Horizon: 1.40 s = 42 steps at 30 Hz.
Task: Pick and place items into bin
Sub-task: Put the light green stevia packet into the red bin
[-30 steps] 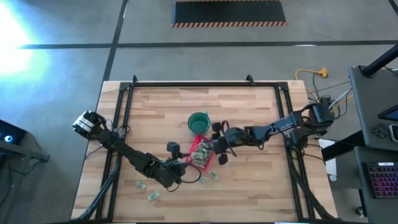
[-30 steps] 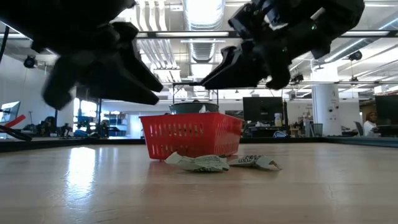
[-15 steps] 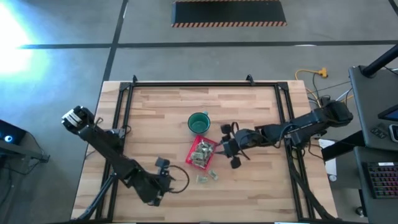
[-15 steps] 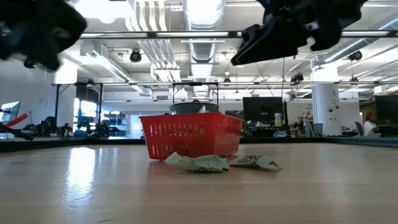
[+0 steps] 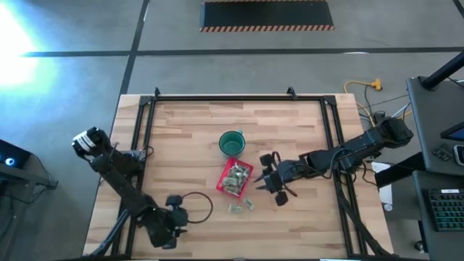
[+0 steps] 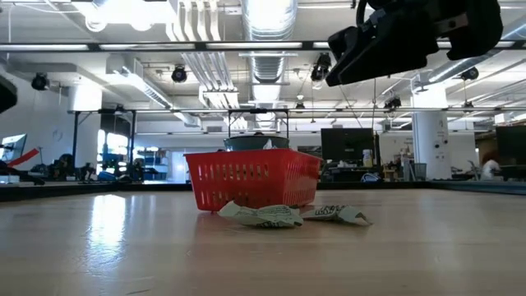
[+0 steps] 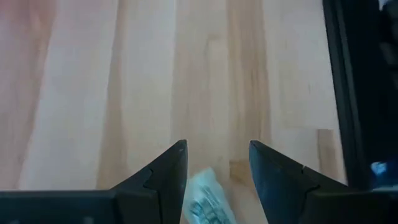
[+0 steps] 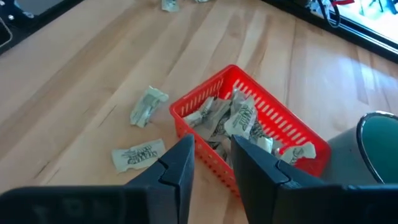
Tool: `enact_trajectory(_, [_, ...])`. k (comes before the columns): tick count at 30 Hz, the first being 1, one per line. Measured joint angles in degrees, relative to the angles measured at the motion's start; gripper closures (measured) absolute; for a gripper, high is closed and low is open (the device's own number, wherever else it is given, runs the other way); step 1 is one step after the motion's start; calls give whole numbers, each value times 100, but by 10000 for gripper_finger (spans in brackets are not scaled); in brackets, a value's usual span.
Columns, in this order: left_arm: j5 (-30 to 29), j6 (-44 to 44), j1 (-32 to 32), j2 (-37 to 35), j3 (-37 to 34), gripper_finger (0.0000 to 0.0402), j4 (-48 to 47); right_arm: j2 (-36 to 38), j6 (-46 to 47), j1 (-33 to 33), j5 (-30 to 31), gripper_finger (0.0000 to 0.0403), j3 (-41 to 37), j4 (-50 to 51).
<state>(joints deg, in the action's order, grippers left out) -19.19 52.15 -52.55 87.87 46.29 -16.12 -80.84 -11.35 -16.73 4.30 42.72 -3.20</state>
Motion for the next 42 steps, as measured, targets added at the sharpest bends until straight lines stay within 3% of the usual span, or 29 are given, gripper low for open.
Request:
enact_trajectory(11, [313,2066,-243,145,-10,247,-853,0,89,-4,9,319,0,2])
enact_trajectory(30, [424,1858,-264,464,14,252,-641,2,150,-2,4,328,-32,0])
enact_trajectory(34, [428,1715,-262,475,14,291,-588,2,165,-2,6,326,-42,1])
enact_trajectory(40, [436,1354,-258,486,14,389,-525,4,174,-2,9,325,-44,0])
enact_trajectory(42, [434,1282,-258,486,14,394,-491,4,174,-2,7,328,-55,2])
